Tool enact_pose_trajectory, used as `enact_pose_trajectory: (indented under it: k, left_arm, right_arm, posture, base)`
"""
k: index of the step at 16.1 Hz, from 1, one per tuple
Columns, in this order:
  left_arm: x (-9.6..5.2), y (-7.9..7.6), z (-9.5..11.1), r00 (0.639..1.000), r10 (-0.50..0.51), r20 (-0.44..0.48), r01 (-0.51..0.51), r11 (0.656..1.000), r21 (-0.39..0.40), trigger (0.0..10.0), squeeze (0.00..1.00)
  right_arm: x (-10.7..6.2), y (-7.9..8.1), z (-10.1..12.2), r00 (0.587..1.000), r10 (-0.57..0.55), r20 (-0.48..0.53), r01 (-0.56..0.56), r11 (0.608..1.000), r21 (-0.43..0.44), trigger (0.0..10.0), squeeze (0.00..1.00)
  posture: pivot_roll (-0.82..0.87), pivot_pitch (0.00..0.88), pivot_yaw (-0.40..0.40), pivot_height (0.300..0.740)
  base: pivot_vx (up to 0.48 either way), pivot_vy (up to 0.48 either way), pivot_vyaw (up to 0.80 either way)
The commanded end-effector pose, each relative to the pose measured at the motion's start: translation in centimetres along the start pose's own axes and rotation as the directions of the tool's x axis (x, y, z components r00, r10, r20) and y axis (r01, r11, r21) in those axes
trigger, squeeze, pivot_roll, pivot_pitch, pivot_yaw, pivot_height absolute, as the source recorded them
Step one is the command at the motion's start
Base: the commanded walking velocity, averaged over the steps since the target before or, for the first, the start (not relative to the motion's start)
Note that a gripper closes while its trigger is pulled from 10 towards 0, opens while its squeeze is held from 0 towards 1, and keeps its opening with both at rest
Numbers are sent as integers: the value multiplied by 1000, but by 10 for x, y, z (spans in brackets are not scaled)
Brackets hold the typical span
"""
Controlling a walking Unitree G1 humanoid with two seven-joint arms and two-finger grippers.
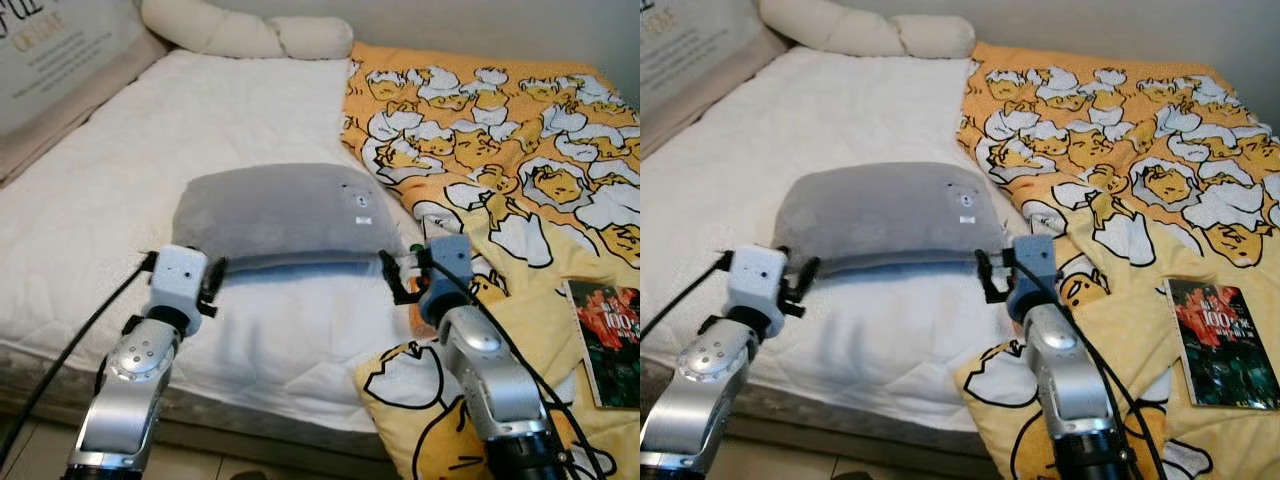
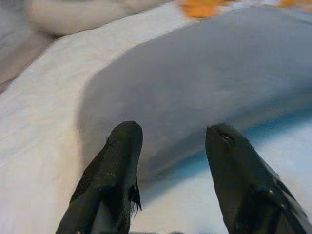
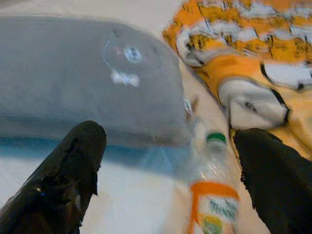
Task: Clean up the room
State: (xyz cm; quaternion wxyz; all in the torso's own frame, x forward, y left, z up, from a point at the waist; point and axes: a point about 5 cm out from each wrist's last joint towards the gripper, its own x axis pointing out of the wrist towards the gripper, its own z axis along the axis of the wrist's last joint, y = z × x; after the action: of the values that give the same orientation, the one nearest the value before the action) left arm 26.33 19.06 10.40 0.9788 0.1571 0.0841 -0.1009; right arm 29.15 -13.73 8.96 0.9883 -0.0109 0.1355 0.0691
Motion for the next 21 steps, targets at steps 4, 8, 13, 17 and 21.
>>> enact_pose_trajectory:
  k: [4, 8, 13, 17, 21]
  left_arm:
    - [1, -10, 12, 954, -300, -8, 299, 947, 120, 10000, 0]
    - [0, -6, 14, 923, -380, -56, 384, 913, 137, 10000, 0]
    - [8, -9, 22, 865, -487, -118, 500, 855, 140, 10000, 0]
    - [13, -15, 28, 851, -512, -114, 523, 846, 101, 10000, 0]
    - [10, -20, 25, 848, -515, -128, 527, 845, 88, 10000, 0]
  right_arm:
    - [38, -22, -9, 974, -136, -180, 118, 987, -105, 10000, 0]
    - [52, -34, -24, 934, -156, -323, 138, 987, -75, 10000, 0]
    - [53, -24, -46, 885, -52, -462, 114, 988, 108, 10000, 0]
    - [48, -18, -61, 854, -27, -520, 91, 991, 99, 2863, 0]
    - [43, -23, -70, 836, -59, -546, 157, 978, 135, 0, 0]
  posture:
    - [-60, 0, 23, 740]
    - [-33, 0, 20, 740]
    - [13, 0, 21, 740]
    - [35, 0, 7, 740]
    - [42, 0, -4, 740]
  base:
    - [0, 0, 0]
    - [0, 0, 0]
    - [0, 0, 0]
    - [0, 0, 0]
    - [0, 0, 0]
